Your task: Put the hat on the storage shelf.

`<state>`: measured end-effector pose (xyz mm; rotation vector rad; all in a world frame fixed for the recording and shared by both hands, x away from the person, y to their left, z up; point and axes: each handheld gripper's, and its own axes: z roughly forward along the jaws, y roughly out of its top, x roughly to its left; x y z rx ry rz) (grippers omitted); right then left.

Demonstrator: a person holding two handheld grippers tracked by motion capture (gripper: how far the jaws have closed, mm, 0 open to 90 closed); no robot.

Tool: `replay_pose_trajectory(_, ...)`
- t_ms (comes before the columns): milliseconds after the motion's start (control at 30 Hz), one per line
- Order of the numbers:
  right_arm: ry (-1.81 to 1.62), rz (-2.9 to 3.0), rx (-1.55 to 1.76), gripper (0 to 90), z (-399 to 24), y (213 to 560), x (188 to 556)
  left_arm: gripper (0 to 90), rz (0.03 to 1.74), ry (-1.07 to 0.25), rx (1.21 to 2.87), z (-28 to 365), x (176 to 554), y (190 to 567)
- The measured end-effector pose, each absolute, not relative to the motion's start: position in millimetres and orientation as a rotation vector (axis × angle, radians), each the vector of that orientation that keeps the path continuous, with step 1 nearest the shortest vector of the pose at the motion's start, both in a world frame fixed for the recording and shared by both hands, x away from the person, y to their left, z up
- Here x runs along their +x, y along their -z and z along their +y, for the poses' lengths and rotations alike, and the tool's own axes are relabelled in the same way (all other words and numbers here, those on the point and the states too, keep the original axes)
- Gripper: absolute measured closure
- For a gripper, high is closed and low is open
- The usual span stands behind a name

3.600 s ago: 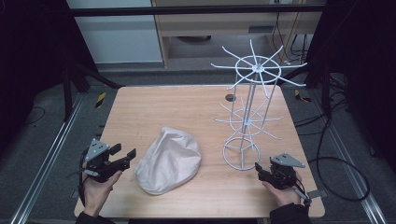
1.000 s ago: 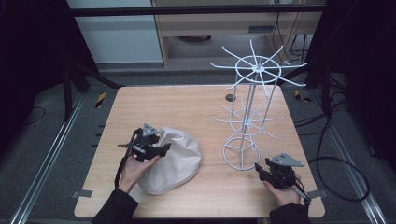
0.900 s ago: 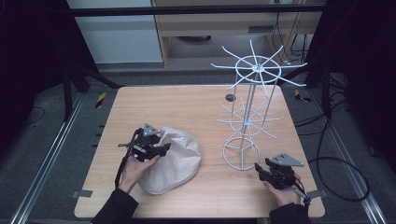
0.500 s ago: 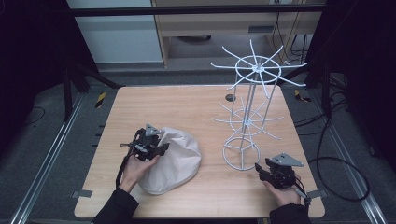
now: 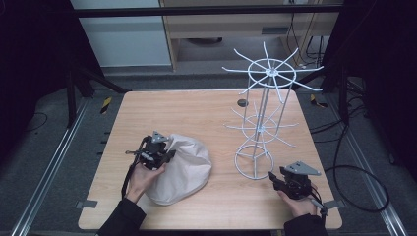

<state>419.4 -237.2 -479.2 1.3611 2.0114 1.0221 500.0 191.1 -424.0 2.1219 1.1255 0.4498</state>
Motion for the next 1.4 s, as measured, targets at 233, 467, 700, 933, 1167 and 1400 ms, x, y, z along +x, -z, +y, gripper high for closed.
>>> replay_pose_trajectory(233, -1.024, 2.015, 1.365, 51.4, -238, 479, 419, 87.9, 1.108, -0.432, 2.066, 196, 492, 413)
replay_pose_trajectory(467, -1.027, 2.016, 1.363, 51.5, -238, 479, 419, 88.1, 1.085, -0.428, 2.035, 199, 484, 401)
replay_pose_trajectory(700, -1.030, 2.009, 1.365, 51.4, -240, 478, 418, 88.2, 1.045, -0.447, 1.971, 209, 473, 380)
replay_pose_trajectory(933, -1.033, 2.001, 1.365, 51.0, -240, 478, 418, 88.2, 1.006, -0.479, 1.898, 217, 460, 360)
replay_pose_trajectory(1167, -1.038, 1.994, 1.360, 50.8, -241, 478, 418, 88.1, 0.986, -0.492, 1.862, 219, 453, 352)
replay_pose_trajectory(1400, -1.034, 1.992, 1.358, 50.6, -242, 479, 419, 88.1, 0.961, -0.515, 1.783, 224, 446, 342)
